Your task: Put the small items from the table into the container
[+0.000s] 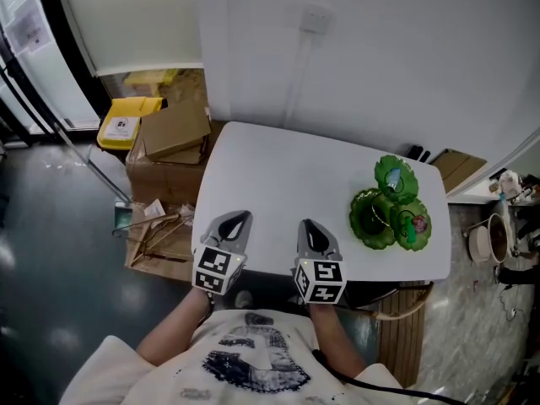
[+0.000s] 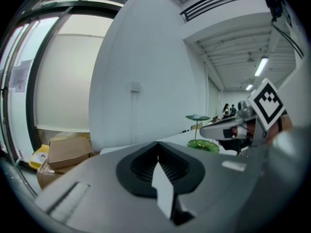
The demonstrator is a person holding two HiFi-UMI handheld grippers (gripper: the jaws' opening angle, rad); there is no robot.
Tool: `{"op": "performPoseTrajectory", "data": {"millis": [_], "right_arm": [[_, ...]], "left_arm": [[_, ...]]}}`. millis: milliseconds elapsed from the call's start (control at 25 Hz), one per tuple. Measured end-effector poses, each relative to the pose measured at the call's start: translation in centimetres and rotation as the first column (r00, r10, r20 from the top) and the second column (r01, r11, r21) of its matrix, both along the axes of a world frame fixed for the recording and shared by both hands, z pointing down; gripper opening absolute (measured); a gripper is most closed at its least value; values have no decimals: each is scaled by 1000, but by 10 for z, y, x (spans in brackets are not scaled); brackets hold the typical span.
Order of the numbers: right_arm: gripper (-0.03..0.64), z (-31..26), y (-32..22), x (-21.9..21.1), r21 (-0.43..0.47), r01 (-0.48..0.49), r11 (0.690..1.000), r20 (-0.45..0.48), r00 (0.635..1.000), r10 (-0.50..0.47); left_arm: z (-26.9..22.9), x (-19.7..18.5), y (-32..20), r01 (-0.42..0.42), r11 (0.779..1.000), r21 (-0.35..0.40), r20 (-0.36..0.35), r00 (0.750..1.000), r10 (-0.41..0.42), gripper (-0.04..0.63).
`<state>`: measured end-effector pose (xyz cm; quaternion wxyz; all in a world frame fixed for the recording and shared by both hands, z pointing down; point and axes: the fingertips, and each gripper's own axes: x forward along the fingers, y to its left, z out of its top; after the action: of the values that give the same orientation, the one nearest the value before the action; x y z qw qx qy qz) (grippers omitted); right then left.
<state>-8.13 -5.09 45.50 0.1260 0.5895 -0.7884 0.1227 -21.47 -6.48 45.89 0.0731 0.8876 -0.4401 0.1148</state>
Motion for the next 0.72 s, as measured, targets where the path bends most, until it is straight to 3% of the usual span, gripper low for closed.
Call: {"op": "performPoseTrajectory", "data": {"millis": [80, 720], "right_arm": [[2, -1, 3, 0, 3, -7, 1000, -3, 1000, 7], [-2, -11, 20, 9, 9, -16, 1000, -16, 1000, 16]], "left_arm": [[-2, 2, 5, -11, 1000, 5, 2, 1000, 11, -9], [-8, 11, 22, -29, 1000, 10, 15, 999, 29, -9]]}}
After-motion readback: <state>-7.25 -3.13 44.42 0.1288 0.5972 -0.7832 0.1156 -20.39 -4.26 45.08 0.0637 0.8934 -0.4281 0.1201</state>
